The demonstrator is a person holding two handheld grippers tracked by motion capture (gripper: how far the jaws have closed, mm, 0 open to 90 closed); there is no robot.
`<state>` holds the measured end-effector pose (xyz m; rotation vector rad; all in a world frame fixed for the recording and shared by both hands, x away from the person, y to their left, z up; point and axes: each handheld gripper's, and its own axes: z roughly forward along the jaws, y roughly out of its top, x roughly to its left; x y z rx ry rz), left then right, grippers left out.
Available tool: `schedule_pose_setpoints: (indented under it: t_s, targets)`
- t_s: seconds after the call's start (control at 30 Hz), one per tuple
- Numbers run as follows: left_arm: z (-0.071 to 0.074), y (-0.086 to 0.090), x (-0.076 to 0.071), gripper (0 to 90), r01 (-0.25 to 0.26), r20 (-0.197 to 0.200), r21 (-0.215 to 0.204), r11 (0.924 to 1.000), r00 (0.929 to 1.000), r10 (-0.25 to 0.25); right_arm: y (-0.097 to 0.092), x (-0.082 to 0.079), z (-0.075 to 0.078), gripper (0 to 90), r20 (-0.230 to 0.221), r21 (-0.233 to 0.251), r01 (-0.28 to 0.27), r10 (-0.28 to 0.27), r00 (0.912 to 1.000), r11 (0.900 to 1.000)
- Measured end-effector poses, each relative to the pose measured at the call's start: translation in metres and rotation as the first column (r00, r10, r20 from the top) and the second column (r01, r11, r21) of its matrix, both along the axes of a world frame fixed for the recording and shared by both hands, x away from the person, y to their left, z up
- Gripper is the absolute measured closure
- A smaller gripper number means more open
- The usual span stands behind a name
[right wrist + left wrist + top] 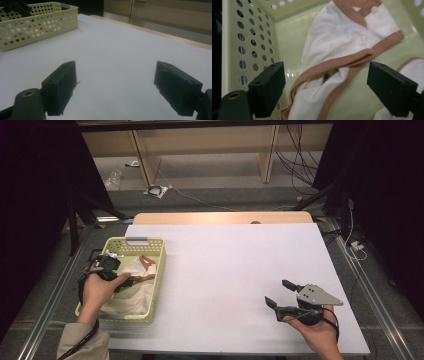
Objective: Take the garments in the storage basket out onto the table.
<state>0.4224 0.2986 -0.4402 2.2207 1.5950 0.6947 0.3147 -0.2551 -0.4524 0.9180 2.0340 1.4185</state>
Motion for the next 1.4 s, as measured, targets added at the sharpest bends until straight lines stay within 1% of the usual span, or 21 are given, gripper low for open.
schedule_pose_setpoints:
  t_s: [0.07, 0.17, 0.3, 0.4, 0.47, 0.53, 0.6, 0.7, 0.77, 0.8, 0.93, 1.0, 1.1, 1.2, 1.4]
  targets:
    - [-0.003, 0.000, 0.002, 15.0, -0.004, -0.018, 0.013, 0.9999, 0.9998, 0.004, 0.000, 0.000, 0.000, 19.1, 0.001, 0.001, 0.001, -0.001, 1.0000, 1.0000]
    - [-0.009, 0.001, 0.004, 15.0, 0.006, -0.051, 0.017, 0.9998, 0.9987, -0.005, 0.000, 0.000, 0.000, 19.1, 0.000, 0.001, 0.001, -0.001, 1.0000, 1.0000]
    - [-0.016, 0.002, 0.005, 15.1, 0.011, -0.080, 0.050, 0.9987, 0.9968, -0.007, 0.000, -0.001, 0.001, 19.1, -0.003, -0.007, 0.001, -0.001, 1.0000, 1.0000]
    - [-0.021, 0.002, 0.005, 15.9, 0.013, -0.098, 0.057, 0.9983, 0.9951, -0.008, 0.000, -0.001, 0.001, 19.1, -0.003, -0.006, 0.001, -0.001, 1.0000, 1.0000]
    - [-0.024, 0.002, 0.006, 18.9, 0.007, -0.103, 0.065, 0.9979, 0.9947, 0.000, 0.000, -0.001, 0.001, 19.1, -0.001, -0.005, 0.000, 0.000, 1.0000, 1.0000]
    - [-0.027, 0.003, 0.007, 23.6, 0.004, -0.112, 0.082, 0.9966, 0.9937, 0.005, 0.000, -0.001, 0.001, 19.1, -0.002, -0.007, -0.001, 0.001, 1.0000, 1.0000]
    - [-0.029, 0.003, 0.007, 24.7, -0.003, -0.111, 0.079, 0.9969, 0.9937, 0.012, 0.000, -0.001, 0.001, 19.2, -0.002, -0.007, -0.001, 0.001, 1.0000, 1.0000]
    - [-0.028, 0.005, 0.007, 27.8, -0.005, -0.112, 0.077, 0.9970, 0.9936, 0.014, 0.000, -0.001, 0.001, 19.2, 0.000, -0.006, -0.002, 0.002, 1.0000, 1.0000]
    - [-0.028, 0.006, 0.007, 31.5, -0.019, -0.113, 0.067, 0.9976, 0.9932, 0.026, 0.001, -0.001, 0.001, 19.2, -0.003, -0.006, -0.003, 0.003, 1.0000, 1.0000]
    - [-0.028, 0.007, 0.007, 33.3, -0.024, -0.113, 0.058, 0.9980, 0.9931, 0.031, 0.001, -0.001, 0.000, 19.2, 0.001, 0.001, -0.004, 0.004, 1.0000, 1.0000]
    - [-0.028, 0.011, 0.007, 42.4, -0.040, -0.126, 0.010, 0.9992, 0.9913, 0.041, 0.001, 0.000, 0.000, 19.2, 0.009, 0.005, -0.007, 0.007, 0.9999, 1.0000]
    - [-0.028, 0.013, 0.006, 48.3, -0.047, -0.116, 0.013, 0.9988, 0.9921, 0.048, 0.001, 0.000, 0.000, 19.2, 0.007, 0.005, -0.007, 0.007, 1.0000, 1.0000]
    - [-0.028, 0.015, 0.006, 56.3, -0.052, -0.116, 0.011, 0.9986, 0.9918, 0.053, 0.002, 0.000, 0.000, 19.2, 0.009, 0.005, -0.008, 0.008, 0.9999, 1.0000]
    - [-0.028, 0.016, 0.006, 64.9, -0.049, -0.119, 0.021, 0.9986, 0.9915, 0.051, 0.002, 0.000, 0.000, 19.2, 0.005, 0.004, -0.008, 0.008, 1.0000, 1.0000]
    - [-0.027, 0.016, 0.005, 74.5, -0.042, -0.114, 0.039, 0.9984, 0.9925, 0.046, 0.002, -0.001, 0.000, 19.2, 0.004, 0.003, -0.008, 0.008, 1.0000, 1.0000]
